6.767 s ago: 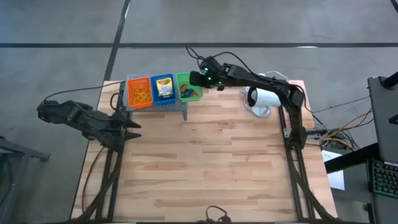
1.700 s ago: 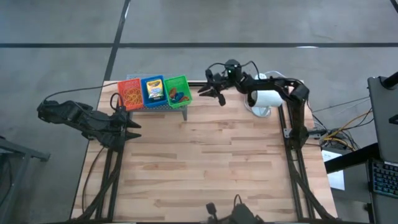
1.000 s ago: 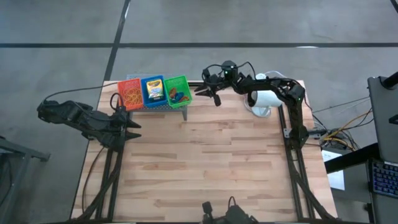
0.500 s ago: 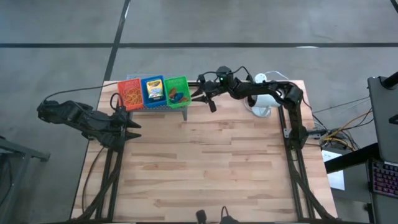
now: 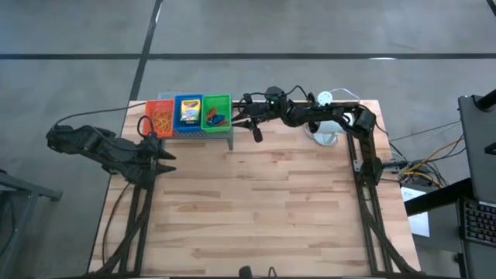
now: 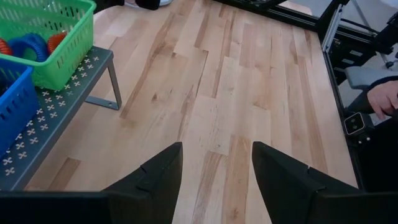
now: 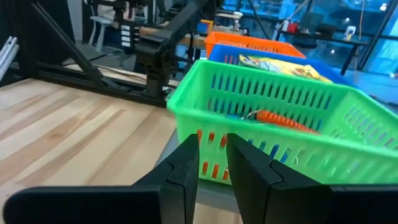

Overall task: Pick & Place Office Desk Supplies
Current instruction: Put the green bin filled with spring keychains on the shelf, then return to Home Position

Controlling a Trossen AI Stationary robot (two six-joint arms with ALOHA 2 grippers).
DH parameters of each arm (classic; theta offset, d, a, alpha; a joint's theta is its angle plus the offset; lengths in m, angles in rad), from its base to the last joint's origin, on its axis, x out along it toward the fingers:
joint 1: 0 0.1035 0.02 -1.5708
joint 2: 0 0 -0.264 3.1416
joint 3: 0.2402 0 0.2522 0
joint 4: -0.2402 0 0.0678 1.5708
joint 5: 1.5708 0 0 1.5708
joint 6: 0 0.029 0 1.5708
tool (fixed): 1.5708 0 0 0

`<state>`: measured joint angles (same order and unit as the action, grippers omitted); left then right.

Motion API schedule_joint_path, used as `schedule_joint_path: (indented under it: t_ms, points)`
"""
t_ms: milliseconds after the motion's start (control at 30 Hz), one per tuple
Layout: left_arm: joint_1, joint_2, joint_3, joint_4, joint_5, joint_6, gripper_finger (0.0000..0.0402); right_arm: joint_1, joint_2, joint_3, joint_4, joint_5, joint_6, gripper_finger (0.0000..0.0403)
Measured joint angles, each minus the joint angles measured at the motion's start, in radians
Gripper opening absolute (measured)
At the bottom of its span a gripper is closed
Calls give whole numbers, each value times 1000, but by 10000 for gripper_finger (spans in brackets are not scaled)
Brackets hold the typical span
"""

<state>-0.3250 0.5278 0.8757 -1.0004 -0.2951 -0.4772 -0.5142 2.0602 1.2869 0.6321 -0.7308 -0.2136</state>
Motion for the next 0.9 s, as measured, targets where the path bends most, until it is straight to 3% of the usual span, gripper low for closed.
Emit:
schedule_joint_path:
  t_ms: [733, 900]
  points:
    - [0, 0, 0, 0, 0, 0, 200, -20, -17, -21, -49, -33, 12, 80]
    - [0, 0, 0, 0, 0, 0, 200, -20, -71, -67, -43, 18, -14, 80]
